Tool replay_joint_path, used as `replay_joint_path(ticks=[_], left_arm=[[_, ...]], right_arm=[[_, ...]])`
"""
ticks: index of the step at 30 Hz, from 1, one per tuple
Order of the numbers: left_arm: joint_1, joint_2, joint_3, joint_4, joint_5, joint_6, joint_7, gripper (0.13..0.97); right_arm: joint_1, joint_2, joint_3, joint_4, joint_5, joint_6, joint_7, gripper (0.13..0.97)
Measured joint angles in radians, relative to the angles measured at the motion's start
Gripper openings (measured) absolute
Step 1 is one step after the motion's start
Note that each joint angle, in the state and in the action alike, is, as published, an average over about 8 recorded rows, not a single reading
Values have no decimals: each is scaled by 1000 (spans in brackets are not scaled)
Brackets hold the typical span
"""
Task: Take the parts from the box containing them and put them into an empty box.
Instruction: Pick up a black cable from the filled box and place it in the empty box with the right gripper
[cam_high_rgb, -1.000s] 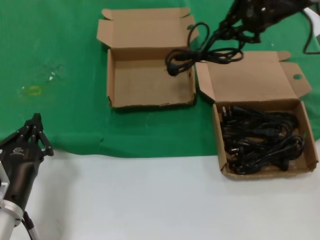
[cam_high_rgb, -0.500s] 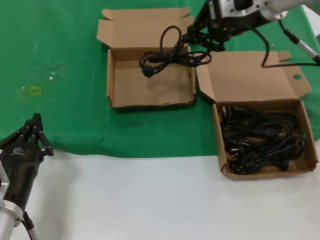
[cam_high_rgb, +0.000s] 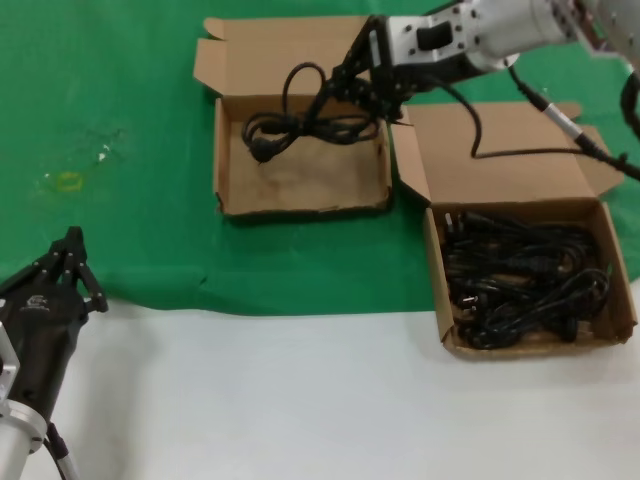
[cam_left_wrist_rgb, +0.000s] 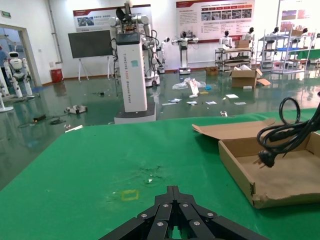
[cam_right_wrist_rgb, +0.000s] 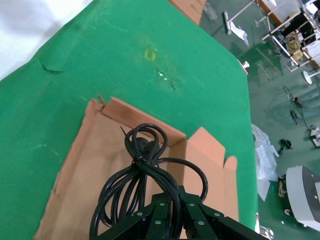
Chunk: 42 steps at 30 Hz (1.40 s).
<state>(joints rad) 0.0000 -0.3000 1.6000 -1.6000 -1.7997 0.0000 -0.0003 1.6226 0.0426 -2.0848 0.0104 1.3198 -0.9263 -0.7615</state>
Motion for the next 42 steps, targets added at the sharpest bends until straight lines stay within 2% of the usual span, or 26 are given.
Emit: replay_joint_path(ticks=[23, 34, 42], left_arm=[[0, 0, 0, 0, 0, 0, 0, 144], [0, 0, 0, 0, 0, 0, 0, 144], [0, 0, 0, 0, 0, 0, 0, 144]], right_arm=[[-106, -34, 37, -2, 35, 152, -103, 172], [-126, -29, 21, -4, 20, 198, -99, 189], [-127, -29, 18, -4, 16, 211, -97, 275]])
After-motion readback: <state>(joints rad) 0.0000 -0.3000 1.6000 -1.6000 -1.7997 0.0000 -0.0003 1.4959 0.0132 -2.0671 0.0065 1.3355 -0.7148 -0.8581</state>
